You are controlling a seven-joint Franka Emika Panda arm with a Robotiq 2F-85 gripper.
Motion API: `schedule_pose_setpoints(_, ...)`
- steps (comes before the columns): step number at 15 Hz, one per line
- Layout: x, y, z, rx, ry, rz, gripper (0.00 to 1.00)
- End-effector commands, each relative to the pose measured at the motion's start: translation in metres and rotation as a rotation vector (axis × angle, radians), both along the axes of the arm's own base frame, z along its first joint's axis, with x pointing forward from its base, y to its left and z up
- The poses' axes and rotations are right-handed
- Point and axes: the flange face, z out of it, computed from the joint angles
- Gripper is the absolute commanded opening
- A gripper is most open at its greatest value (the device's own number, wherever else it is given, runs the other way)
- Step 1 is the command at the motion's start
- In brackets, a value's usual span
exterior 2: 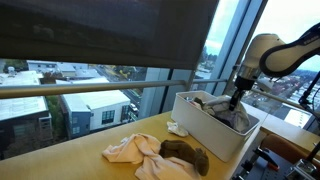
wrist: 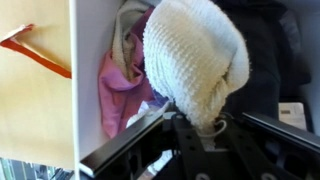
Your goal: Remove the items from the storage container and put them on the left side of the table.
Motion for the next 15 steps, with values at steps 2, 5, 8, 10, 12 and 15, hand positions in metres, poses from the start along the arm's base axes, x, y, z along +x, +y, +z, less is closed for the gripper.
schedule_pose_setpoints(2,0.003,0.007,0.119,0.015,-0.114,0.007,0.05)
schedule_pose_setpoints(5,0.012,0.038,0.193,0.003,-0.213,0.06,0.05)
schedule_pose_setpoints(8,0.014,0.095,0.253,-0.007,-0.298,0.159,0.05)
schedule_pose_setpoints(10,0.012,0.137,0.29,-0.002,-0.344,0.228,0.05)
schedule_pose_setpoints(12,0.009,0.182,0.325,-0.001,-0.386,0.293,0.05)
schedule_pose_setpoints(15,-0.002,0.246,0.372,0.01,-0.424,0.379,0.05)
